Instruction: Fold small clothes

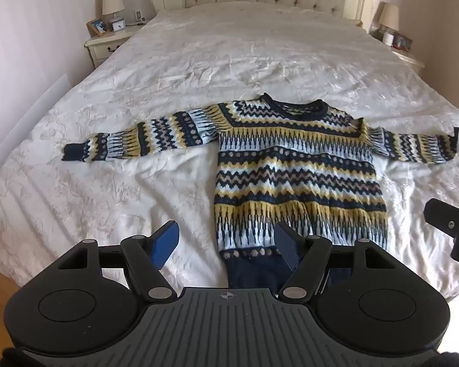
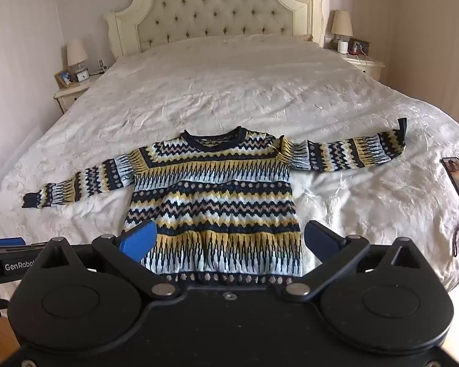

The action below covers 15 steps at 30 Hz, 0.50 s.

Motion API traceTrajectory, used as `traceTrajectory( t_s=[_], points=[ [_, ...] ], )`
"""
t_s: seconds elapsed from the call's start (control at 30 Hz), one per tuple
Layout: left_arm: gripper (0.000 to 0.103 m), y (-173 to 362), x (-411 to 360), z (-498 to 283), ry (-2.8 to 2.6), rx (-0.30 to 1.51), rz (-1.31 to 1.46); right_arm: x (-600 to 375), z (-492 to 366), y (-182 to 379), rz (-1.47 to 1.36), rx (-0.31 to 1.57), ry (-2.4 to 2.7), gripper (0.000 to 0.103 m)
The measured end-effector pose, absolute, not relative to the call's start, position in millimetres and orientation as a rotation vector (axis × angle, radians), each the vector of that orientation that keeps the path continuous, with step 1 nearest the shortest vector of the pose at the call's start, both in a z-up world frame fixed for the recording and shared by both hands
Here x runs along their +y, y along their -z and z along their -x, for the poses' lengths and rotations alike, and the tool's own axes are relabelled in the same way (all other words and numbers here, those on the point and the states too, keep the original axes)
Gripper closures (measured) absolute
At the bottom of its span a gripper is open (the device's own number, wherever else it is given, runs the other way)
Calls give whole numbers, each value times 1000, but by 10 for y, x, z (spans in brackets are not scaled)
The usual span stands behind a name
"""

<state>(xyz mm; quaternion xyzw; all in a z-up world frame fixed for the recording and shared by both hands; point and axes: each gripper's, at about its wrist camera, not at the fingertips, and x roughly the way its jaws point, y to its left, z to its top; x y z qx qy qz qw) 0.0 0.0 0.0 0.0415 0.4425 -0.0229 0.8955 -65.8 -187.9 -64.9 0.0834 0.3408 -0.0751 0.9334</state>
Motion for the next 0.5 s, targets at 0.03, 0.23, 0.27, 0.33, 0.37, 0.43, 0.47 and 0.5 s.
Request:
traceTrajectory(
  t_s=[0.03,0.23,0.27,0.33,0.37,0.43,0.47,0.5],
  points=[
    [35,0,-1,1,51,916,-84,-1882,659,653,-180,697,155,1],
    [35,20,-19,128,44,888,-99,-1966,878,819,-223,681,172,1],
    [35,18,22,170,53,884,-81,-1940,855,817,-211,700,177,1],
    [35,-8,64,145,62,904,-69,-1959,904,834,-219,710,177,1],
    [35,-13,78,160,60,902,-71,-1949,901,823,-218,719,180,1],
    [35,-29,105,163,55,908,-69,-1906,875,788,-210,739,189,1],
    [35,-38,96,158,55,908,-73,-1895,864,787,-207,746,192,1],
    [35,-48,97,155,53,909,-74,-1891,867,789,-208,750,195,1]
  ],
)
